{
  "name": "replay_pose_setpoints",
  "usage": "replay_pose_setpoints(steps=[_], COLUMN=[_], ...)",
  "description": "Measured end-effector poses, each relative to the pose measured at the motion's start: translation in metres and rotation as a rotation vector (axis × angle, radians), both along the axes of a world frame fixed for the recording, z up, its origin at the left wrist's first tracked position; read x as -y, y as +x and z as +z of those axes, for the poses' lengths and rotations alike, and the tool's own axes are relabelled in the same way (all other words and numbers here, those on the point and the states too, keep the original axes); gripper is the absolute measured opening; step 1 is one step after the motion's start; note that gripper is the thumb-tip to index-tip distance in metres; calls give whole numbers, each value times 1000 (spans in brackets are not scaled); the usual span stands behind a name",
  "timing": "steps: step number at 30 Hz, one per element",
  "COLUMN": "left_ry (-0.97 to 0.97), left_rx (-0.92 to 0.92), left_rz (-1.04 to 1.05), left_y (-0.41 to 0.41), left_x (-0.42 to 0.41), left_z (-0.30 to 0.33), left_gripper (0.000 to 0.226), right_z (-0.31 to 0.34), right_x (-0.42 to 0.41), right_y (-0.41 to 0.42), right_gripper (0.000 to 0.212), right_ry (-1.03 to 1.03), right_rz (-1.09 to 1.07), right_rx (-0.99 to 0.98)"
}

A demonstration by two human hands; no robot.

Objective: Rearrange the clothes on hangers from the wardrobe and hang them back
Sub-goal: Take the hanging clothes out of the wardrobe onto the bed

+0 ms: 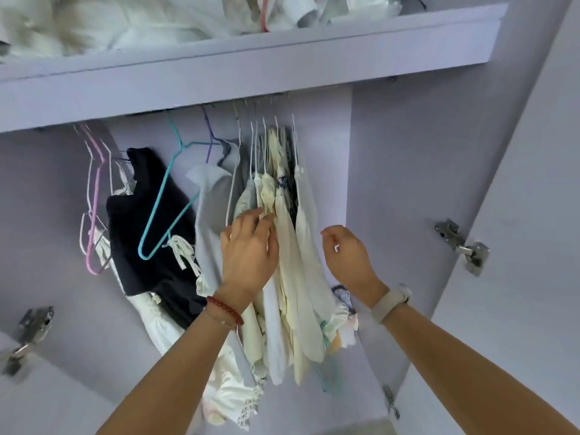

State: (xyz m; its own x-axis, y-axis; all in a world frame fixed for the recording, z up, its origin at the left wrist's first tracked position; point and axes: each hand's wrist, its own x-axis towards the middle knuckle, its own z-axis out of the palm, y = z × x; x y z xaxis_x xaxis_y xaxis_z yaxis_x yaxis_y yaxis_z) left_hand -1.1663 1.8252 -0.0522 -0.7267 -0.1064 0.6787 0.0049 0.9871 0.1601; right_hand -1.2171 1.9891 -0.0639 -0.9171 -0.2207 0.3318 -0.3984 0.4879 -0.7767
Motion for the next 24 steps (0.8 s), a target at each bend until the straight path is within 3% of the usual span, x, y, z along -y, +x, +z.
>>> replay_pose_setpoints(steps=[4,8,12,20,24], left_ry=[-42,-130,-159,-117,-85], left_rx=[36,194,205,152,153], left_rz=[57,36,26,-27,-7], left_y=[-52,-83,-92,-95,-95], left_x=[17,28,35,42,41], left_z=[19,7,-6,-16,-16], left_gripper=[45,51,50,50,50], right_z=[46,52,46,57,62], right_x=[40,68,55,51,61], right_y=[-69,-108,-130,-148,-147], right_gripper=[23,48,38,44,48], right_ry=[-32,20,142,529,554], right_rz=[5,71,-33,-147,-207], right_rx=[57,215,116,24,-15])
